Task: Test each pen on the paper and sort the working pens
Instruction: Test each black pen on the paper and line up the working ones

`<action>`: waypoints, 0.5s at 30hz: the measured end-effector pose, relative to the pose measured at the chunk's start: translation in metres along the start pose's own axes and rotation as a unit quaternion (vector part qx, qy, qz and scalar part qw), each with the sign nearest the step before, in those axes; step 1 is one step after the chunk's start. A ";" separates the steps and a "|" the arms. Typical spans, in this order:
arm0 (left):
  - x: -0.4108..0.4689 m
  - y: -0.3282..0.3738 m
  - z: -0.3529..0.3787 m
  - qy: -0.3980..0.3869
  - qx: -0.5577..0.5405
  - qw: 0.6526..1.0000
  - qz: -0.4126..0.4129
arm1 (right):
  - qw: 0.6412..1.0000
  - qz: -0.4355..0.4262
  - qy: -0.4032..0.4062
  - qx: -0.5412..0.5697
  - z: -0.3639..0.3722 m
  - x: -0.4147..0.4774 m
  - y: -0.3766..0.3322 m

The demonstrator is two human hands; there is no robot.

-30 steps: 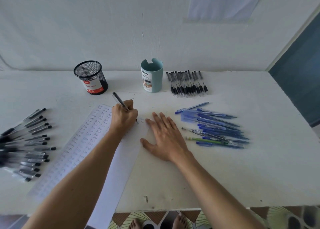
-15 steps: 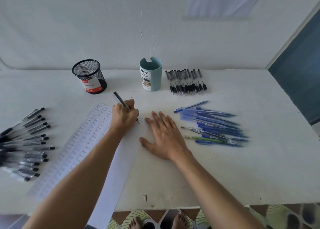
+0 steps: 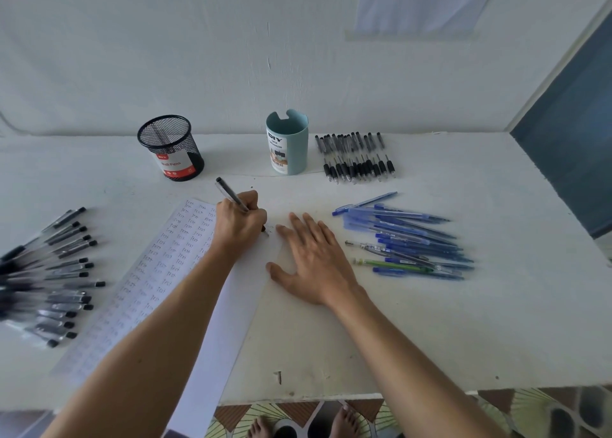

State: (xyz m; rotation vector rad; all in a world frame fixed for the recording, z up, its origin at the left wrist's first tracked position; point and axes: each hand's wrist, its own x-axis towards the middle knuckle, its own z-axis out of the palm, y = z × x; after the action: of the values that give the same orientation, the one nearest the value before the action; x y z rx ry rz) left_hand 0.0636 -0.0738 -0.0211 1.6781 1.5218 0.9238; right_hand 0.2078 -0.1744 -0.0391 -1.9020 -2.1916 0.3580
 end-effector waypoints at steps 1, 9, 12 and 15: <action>0.000 0.000 0.000 0.001 0.006 1.000 0.003 | 1.000 0.000 0.000 0.000 0.000 0.000 0.000; 0.004 0.001 -0.010 -0.002 -0.154 0.987 -0.048 | 1.000 0.001 0.013 0.022 -0.003 -0.001 0.000; 0.006 0.001 -0.018 -0.007 -0.270 0.959 -0.084 | 0.998 0.012 0.013 0.055 -0.006 0.001 0.001; 0.006 0.001 -0.017 0.005 -0.326 0.942 -0.084 | 0.997 0.016 0.018 0.067 -0.008 0.001 0.002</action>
State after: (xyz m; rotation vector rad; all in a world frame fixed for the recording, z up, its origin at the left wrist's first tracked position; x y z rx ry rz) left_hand 0.0497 -0.0673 -0.0107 1.0513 1.1573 1.1788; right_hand 0.2121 -0.1727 -0.0319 -1.8579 -2.0618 0.4605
